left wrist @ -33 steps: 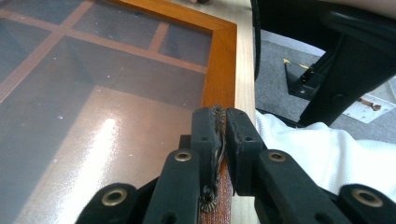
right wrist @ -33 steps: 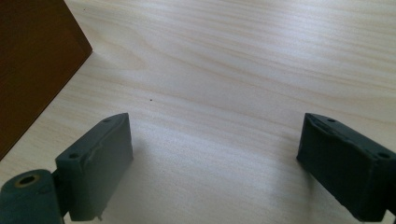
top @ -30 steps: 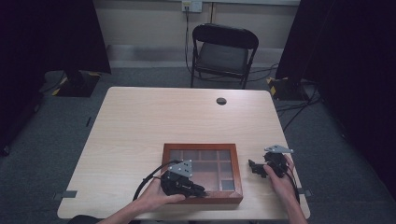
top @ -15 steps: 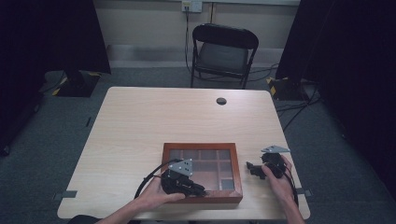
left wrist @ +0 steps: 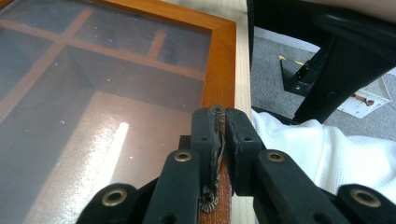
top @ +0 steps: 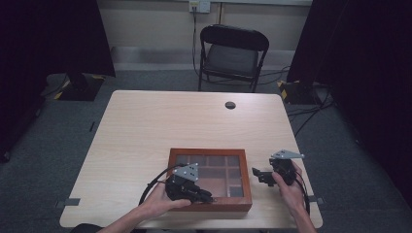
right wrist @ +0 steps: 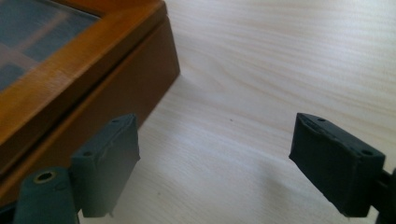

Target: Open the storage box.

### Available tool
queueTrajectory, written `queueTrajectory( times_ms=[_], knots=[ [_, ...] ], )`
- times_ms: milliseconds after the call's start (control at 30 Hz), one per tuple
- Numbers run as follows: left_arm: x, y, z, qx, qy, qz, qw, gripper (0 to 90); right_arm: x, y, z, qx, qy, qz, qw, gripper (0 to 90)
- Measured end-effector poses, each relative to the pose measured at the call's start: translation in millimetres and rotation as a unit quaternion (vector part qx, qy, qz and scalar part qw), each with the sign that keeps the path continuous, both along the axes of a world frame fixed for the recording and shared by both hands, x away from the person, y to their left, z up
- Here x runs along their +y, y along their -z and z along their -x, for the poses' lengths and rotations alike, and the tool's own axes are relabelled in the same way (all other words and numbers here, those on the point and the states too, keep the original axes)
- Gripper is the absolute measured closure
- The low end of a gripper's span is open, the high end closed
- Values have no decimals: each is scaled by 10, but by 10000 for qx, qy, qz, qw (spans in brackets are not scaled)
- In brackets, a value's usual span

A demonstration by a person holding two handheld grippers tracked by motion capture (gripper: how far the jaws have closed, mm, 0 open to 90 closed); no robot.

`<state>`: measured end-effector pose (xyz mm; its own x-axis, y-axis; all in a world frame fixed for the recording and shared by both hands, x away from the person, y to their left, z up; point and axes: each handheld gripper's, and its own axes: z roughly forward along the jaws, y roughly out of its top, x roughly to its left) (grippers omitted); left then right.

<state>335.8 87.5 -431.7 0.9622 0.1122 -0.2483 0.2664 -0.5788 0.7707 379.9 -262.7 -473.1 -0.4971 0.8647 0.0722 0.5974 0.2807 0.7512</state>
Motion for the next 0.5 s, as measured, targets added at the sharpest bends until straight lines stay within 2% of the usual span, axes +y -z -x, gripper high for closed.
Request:
queueTrajectory(
  times_ms=[33, 100, 200, 233, 267, 400, 500],
  knots=[
    [0, -7, 3, 12, -17, 12, 10000, 827, 4, -21, 9, -44, -33, -18, 10000, 147],
    [-2, -27, 11, -106, 5, -64, 9999, 827, 6, -59, 26, -97, -97, -27, 9999, 147],
    [8, -67, -5, 53, -58, 39, 10000, 827, 8, -73, 45, -72, -196, -68, 9998, 147],
    [7, -88, -9, 11, -31, -4, 10000, 826, 23, -73, 52, -50, -329, -67, 9994, 147],
    [10, -100, -14, 7, -19, -1, 10000, 826, 23, -73, 52, -50, -329, -67, 9994, 147],
    [11, -184, -46, 114, -45, 10, 9999, 825, 57, -84, 64, -57, -528, -116, 9985, 147],
    [12, -241, -64, 117, -42, -1, 9999, 825, 82, -111, 82, -116, -668, -183, 9975, 148]
  ],
)
